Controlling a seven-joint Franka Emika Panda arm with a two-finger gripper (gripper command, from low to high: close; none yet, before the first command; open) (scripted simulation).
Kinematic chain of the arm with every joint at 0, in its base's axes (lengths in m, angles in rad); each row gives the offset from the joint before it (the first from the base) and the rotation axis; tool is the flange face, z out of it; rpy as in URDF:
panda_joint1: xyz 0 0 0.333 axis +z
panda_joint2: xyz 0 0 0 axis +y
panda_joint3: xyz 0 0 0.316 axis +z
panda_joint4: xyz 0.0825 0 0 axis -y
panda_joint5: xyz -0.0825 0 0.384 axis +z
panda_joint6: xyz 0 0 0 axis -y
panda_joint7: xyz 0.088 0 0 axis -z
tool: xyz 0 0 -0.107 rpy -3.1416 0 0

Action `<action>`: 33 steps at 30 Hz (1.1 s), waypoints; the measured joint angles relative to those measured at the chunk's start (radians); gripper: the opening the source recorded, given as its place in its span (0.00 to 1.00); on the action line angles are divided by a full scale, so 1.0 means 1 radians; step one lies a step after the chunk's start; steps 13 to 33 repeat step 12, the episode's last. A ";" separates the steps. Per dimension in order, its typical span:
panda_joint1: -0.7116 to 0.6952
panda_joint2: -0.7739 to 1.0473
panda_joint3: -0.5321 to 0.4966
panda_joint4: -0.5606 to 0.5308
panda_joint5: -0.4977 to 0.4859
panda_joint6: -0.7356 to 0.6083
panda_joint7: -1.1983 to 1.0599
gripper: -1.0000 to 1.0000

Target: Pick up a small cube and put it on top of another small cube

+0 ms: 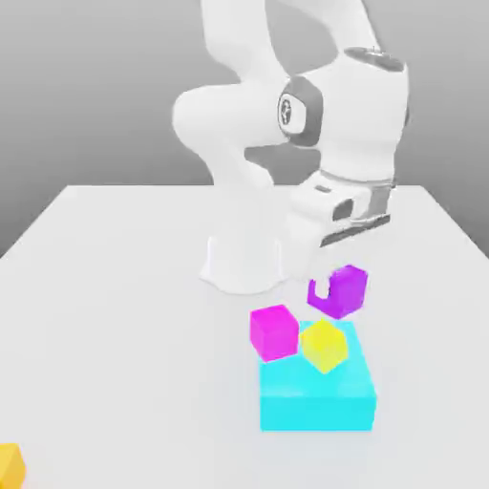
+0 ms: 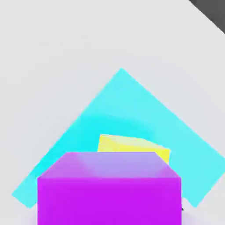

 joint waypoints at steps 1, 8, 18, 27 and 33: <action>-0.026 -0.036 -0.019 -0.009 0.008 -0.030 0.007 0.00; -0.070 0.037 -0.058 -0.074 0.025 0.105 -0.001 0.00; -0.071 0.091 -0.058 -0.088 0.025 0.172 -0.002 1.00; -0.071 0.091 -0.058 -0.088 0.025 0.172 -0.002 1.00; -0.071 0.091 -0.058 -0.088 0.025 0.172 -0.002 1.00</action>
